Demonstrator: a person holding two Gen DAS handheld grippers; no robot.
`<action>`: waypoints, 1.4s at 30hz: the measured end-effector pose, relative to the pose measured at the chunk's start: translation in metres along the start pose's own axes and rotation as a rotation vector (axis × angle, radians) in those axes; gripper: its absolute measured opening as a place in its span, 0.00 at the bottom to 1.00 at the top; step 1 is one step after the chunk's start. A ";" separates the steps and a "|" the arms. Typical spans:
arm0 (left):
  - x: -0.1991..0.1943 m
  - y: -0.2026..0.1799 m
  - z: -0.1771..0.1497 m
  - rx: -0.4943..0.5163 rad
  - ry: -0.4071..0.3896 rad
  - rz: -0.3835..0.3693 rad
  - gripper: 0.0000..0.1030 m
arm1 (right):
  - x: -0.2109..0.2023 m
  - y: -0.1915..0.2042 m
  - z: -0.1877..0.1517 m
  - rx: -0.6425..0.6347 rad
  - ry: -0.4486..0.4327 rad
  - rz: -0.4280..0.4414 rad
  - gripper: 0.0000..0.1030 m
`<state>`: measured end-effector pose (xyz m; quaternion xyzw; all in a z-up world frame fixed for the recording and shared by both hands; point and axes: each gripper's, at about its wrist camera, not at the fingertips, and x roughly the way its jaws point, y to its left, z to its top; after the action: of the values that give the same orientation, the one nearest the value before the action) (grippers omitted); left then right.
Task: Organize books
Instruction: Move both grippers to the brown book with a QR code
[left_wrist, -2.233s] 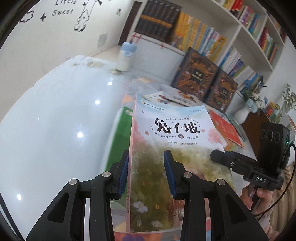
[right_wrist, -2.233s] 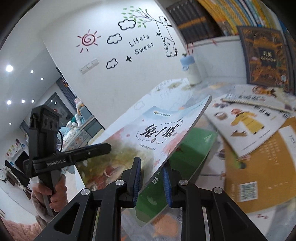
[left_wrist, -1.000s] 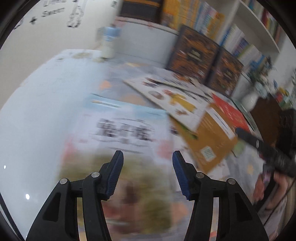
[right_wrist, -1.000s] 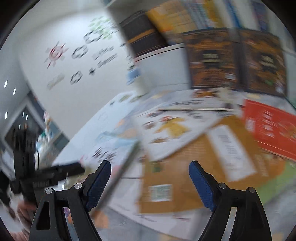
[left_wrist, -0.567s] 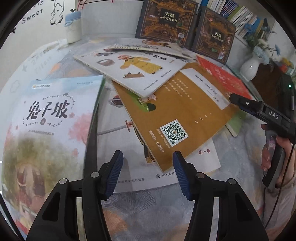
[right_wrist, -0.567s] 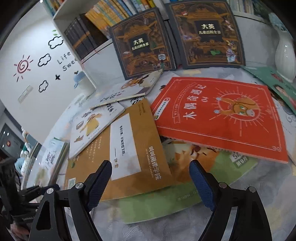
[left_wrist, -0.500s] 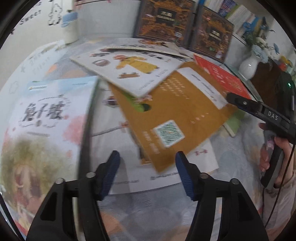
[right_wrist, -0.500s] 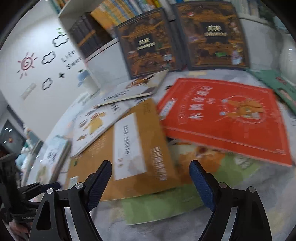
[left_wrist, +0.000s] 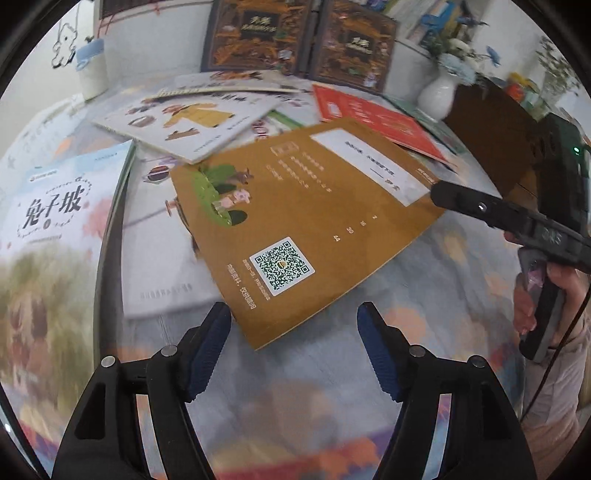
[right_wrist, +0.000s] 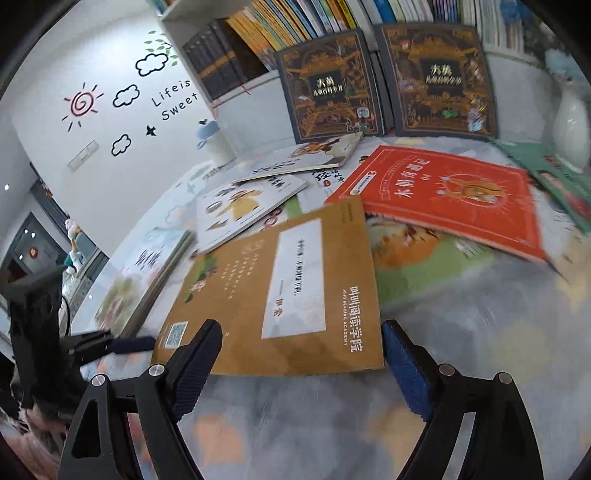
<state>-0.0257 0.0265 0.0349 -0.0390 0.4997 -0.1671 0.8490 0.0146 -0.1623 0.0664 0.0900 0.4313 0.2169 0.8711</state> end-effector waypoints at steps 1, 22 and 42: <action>-0.014 -0.010 -0.006 0.020 -0.017 -0.010 0.66 | -0.017 0.007 -0.007 -0.011 -0.009 -0.021 0.84; 0.015 0.019 0.044 0.041 -0.007 -0.067 0.64 | -0.049 0.011 -0.019 0.090 -0.059 0.073 0.74; 0.036 -0.025 -0.010 0.255 0.096 -0.089 0.70 | -0.054 0.003 -0.118 0.189 0.157 0.062 0.76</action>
<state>-0.0242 -0.0074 0.0056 0.0549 0.5124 -0.2684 0.8139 -0.1083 -0.1880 0.0331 0.1678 0.5138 0.2086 0.8151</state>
